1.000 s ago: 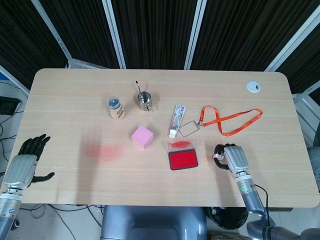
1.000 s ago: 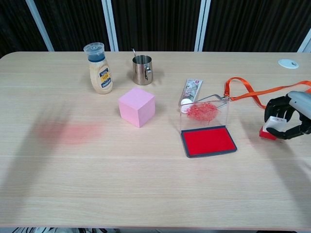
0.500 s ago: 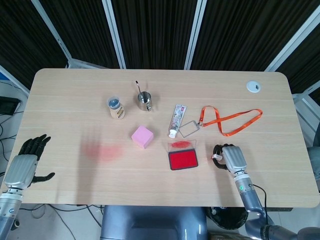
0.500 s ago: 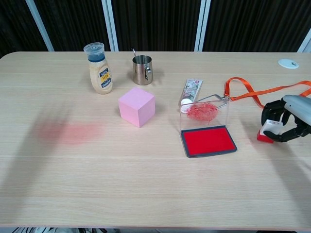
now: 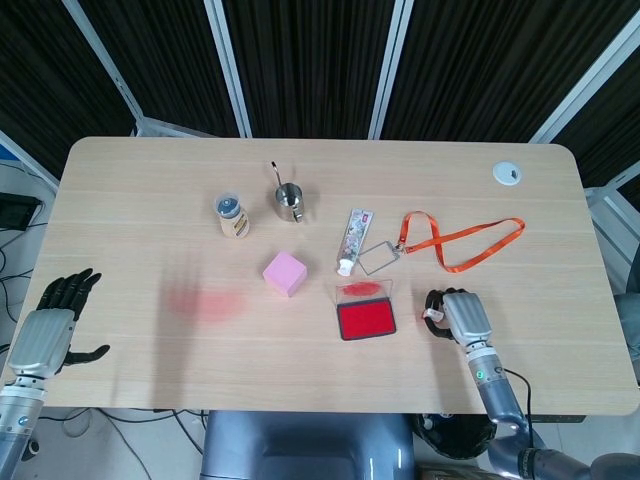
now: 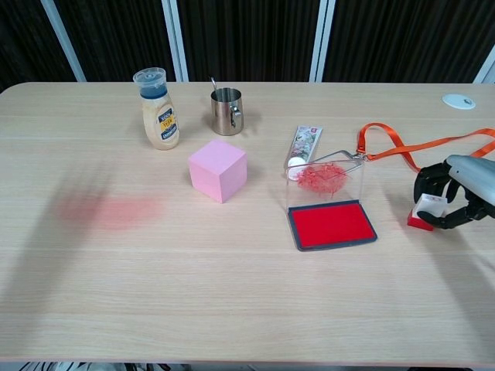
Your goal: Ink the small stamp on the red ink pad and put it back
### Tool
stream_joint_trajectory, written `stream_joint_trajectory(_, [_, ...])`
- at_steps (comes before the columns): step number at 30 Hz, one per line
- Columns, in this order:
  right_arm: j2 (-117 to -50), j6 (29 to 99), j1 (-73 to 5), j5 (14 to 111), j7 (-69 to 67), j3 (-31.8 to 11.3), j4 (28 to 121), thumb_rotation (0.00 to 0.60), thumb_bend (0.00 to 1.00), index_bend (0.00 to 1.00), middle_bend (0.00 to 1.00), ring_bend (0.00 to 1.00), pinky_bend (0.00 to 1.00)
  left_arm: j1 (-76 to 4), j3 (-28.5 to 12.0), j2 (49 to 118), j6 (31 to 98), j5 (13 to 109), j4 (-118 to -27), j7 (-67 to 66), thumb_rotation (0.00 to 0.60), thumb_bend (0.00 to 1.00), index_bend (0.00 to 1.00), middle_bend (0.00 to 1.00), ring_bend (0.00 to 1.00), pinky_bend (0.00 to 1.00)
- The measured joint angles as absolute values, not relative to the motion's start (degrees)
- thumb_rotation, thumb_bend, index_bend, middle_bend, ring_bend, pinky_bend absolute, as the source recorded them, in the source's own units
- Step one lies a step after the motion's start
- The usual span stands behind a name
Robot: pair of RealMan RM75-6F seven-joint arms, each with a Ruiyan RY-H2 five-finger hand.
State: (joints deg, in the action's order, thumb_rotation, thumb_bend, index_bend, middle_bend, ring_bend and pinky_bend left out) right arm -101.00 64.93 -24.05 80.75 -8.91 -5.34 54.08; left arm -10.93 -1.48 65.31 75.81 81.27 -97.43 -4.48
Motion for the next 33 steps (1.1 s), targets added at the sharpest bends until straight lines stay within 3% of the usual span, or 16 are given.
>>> stream_joint_trajectory(33, [-100.4,63.5,-23.8,79.5,-7.1,-5.8,55.1,0.6,0.59,0.76,0.56,0.37,0.4,-10.9,-1.5,65.2,75.8,81.2,-97.6,-4.5,0.6,0.02,0.0,0.0,0.0,0.0])
